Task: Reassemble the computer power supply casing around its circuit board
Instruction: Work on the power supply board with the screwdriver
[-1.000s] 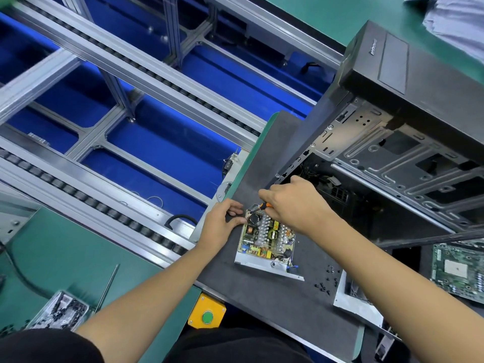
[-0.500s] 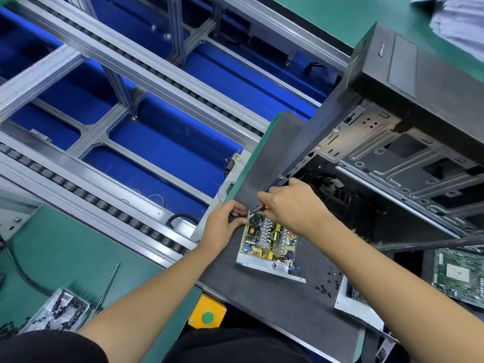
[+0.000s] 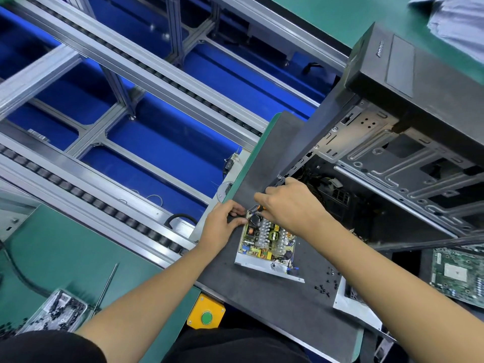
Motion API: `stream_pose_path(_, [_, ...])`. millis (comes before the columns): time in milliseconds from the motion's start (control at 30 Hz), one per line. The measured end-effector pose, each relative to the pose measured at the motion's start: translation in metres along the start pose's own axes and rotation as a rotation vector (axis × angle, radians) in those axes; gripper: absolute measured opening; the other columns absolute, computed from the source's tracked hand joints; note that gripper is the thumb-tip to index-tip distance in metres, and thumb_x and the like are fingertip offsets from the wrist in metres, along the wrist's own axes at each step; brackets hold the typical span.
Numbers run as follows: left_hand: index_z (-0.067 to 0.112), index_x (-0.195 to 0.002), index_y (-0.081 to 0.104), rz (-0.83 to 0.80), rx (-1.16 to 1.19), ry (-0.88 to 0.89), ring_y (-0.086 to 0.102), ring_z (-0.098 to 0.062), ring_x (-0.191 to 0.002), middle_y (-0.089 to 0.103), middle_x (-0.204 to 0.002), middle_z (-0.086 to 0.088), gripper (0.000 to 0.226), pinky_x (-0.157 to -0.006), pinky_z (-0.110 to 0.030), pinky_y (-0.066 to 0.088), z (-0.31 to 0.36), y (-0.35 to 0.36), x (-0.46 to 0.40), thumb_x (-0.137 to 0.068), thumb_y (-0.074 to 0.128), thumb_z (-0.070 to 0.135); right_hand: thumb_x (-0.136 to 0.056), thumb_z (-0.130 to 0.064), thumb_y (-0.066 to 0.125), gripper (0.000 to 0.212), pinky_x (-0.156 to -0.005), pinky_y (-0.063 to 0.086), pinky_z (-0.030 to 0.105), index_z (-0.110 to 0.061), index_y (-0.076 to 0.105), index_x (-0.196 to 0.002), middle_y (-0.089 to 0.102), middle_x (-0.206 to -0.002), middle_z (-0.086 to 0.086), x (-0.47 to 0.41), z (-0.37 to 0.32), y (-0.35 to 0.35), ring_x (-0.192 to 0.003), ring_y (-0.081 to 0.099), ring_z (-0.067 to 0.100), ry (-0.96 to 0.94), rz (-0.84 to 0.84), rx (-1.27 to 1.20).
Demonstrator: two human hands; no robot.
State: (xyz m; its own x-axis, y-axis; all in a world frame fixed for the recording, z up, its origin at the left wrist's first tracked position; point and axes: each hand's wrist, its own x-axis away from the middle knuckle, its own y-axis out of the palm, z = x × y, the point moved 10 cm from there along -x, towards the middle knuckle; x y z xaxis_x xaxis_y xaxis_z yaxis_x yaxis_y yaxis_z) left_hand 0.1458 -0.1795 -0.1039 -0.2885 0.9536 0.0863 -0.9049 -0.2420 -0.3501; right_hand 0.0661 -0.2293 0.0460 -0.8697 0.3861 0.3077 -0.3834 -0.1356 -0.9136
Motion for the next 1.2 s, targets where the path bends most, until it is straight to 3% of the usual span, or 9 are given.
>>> stream_pose_path(400, [0.021, -0.097, 0.071, 0.007, -0.019, 0.035, 0.060, -0.003, -0.092, 0.066, -0.092, 0.021, 0.022, -0.079, -0.019, 0.049, 0.0027, -0.0010, 0.0002, -0.080, 0.084, 0.023, -0.096, -0.036, 0.050, 0.013, -0.067, 0.020, 0.032, -0.024, 0.053, -0.093, 0.059, -0.074, -0.004, -0.0026, -0.0001, -0.0036, -0.067, 0.063, 0.022, 0.008, 0.005, 0.004])
stream_pose_path(667, [0.023, -0.103, 0.077, 0.008, -0.092, 0.097, 0.050, 0.008, -0.095, 0.066, -0.094, 0.013, 0.017, -0.080, -0.009, 0.037, 0.0047, 0.0016, -0.0016, -0.086, 0.079, 0.024, -0.096, -0.036, 0.048, 0.014, -0.068, 0.021, 0.032, -0.023, 0.054, -0.096, 0.061, -0.077, -0.003, -0.0041, 0.0005, -0.0034, -0.071, 0.063, 0.024, 0.010, 0.010, -0.010])
stream_pose_path(833, [0.023, -0.102, 0.079, 0.018, -0.103, 0.101, 0.050, 0.001, -0.093, 0.068, -0.094, 0.011, 0.013, -0.081, -0.018, 0.042, 0.0062, 0.0011, -0.0026, -0.090, 0.075, 0.026, -0.097, -0.035, 0.047, 0.014, -0.069, 0.022, 0.032, -0.023, 0.054, -0.098, 0.062, -0.080, -0.004, -0.0041, 0.0001, -0.0052, -0.074, 0.064, 0.024, 0.008, 0.007, -0.022])
stream_pose_path(1000, [0.026, -0.097, 0.077, 0.031, -0.118, 0.076, 0.051, 0.005, -0.090, 0.064, -0.088, 0.016, 0.007, -0.076, -0.014, 0.039, 0.0057, 0.0007, -0.0047, -0.090, 0.076, 0.027, -0.097, -0.035, 0.048, 0.013, -0.069, 0.021, 0.032, -0.023, 0.052, -0.097, 0.060, -0.079, -0.003, -0.0038, -0.0001, -0.0068, -0.074, 0.063, 0.023, 0.014, 0.002, -0.031])
stream_pose_path(1200, [0.025, -0.095, 0.077, 0.004, -0.115, 0.059, 0.054, -0.005, -0.087, 0.065, -0.087, 0.013, 0.009, -0.076, -0.026, 0.046, 0.0027, 0.0025, -0.0080, -0.086, 0.079, 0.026, -0.096, -0.035, 0.047, 0.012, -0.068, 0.022, 0.032, -0.023, 0.051, -0.095, 0.059, -0.077, -0.004, -0.0035, -0.0002, -0.0075, -0.071, 0.063, 0.022, 0.018, 0.000, -0.028])
